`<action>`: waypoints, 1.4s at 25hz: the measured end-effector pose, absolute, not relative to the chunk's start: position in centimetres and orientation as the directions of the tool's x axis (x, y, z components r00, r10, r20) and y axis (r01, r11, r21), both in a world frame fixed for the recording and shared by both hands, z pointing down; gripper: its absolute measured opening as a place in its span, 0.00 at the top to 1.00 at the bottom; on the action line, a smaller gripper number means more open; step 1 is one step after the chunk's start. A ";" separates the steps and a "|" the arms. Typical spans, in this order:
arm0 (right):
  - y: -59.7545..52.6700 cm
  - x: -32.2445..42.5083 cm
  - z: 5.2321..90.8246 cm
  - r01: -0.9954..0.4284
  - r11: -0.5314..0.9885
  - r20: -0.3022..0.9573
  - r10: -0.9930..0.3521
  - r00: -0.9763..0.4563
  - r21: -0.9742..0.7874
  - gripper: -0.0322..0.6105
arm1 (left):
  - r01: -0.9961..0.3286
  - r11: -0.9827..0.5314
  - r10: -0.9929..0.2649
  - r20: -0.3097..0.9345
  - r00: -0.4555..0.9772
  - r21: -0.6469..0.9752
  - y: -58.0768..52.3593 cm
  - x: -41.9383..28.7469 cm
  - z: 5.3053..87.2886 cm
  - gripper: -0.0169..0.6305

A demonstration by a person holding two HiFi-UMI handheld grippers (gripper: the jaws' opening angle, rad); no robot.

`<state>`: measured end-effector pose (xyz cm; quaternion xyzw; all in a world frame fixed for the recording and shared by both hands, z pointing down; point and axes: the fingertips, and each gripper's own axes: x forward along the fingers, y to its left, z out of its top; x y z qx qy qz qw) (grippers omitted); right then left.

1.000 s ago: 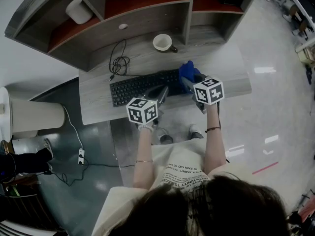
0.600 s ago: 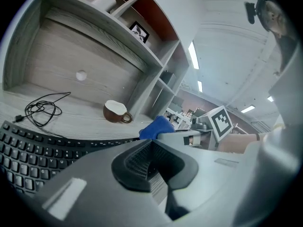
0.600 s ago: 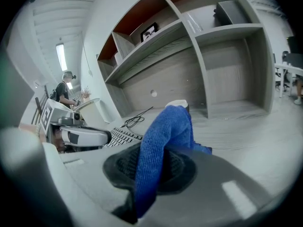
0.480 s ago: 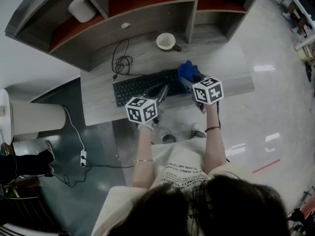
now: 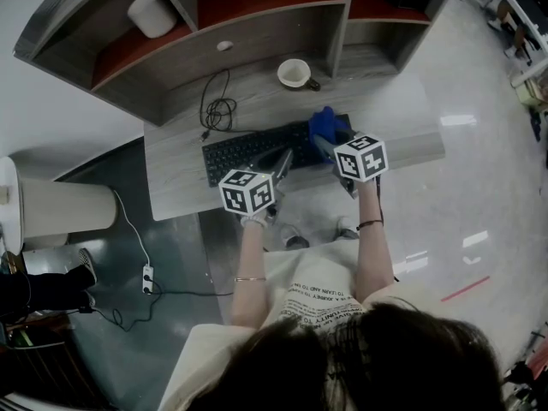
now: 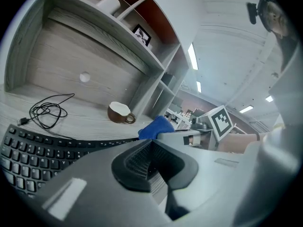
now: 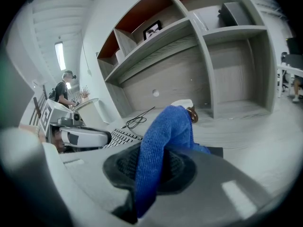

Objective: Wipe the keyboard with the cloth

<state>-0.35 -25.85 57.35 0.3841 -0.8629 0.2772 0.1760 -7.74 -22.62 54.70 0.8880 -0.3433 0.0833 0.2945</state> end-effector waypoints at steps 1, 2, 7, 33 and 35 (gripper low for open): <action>-25.9 -0.5 57.3 -0.763 0.548 0.516 -0.569 -0.641 -0.343 0.86 | -0.658 -0.591 -0.562 0.348 0.751 0.467 -22.6 -7.9 54.7 0.97; -25.9 -0.6 57.3 -0.765 0.545 0.515 -0.572 -0.638 -0.343 0.86 | -0.658 -0.591 -0.562 0.346 0.751 0.467 -22.6 -8.1 54.6 0.97; -25.8 -1.4 57.2 -0.768 0.541 0.510 -0.579 -0.636 -0.343 0.86 | -0.659 -0.592 -0.562 0.348 0.750 0.464 -22.5 -9.1 54.7 0.97; -24.4 -6.0 57.0 -0.782 0.516 0.491 -0.610 -0.621 -0.349 0.86 | -0.657 -0.606 -0.565 0.338 0.752 0.448 -21.2 -14.1 54.2 0.97; -24.3 -6.2 56.9 -0.775 0.521 0.487 -0.605 -0.630 -0.356 0.86 | -0.663 -0.600 -0.571 0.339 0.747 0.448 -21.1 -14.1 54.2 0.97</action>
